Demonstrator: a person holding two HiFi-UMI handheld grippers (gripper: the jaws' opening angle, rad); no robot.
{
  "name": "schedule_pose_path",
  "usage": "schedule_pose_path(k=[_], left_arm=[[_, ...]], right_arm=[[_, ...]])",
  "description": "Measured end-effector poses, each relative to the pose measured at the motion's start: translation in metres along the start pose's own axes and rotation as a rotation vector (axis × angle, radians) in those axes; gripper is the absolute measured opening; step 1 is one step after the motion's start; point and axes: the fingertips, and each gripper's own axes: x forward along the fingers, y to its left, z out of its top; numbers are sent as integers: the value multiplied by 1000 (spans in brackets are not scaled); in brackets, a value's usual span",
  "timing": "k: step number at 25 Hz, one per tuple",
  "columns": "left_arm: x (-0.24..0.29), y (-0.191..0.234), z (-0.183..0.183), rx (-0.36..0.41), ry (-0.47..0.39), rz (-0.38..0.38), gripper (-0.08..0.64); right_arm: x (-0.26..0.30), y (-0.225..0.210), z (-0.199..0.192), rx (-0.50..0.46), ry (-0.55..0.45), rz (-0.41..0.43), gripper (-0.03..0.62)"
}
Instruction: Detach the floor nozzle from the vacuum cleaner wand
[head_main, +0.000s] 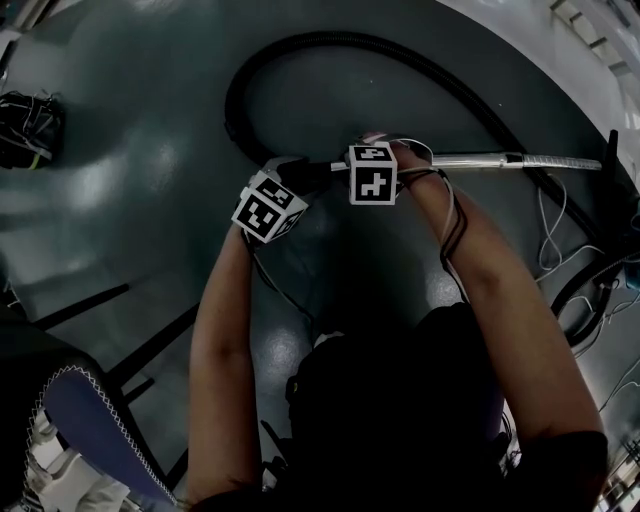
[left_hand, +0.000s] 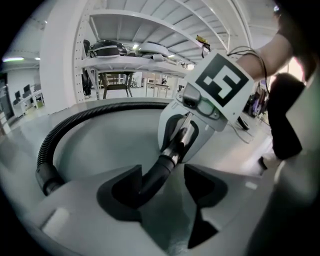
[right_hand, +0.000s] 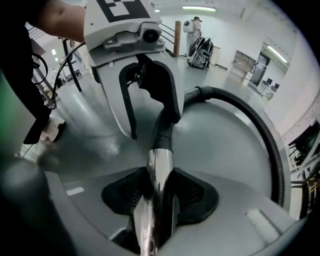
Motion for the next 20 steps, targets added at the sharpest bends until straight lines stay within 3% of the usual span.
schedule_pose_path(k=[6,9,15,20], left_arm=[[-2,2,-2,4,2,7,280],[-5,6,-3,96,48,14,278],[-23,-15,13,340,138,-64,247],[-25,-32,27,426,224,-107,233]], right_arm=[[1,1,3,52,-17,39,166],[-10,9,6,71,-49,110,167],[-42,15,5,87,-24,198,167],[-55,28,9,68,-18,219,167]])
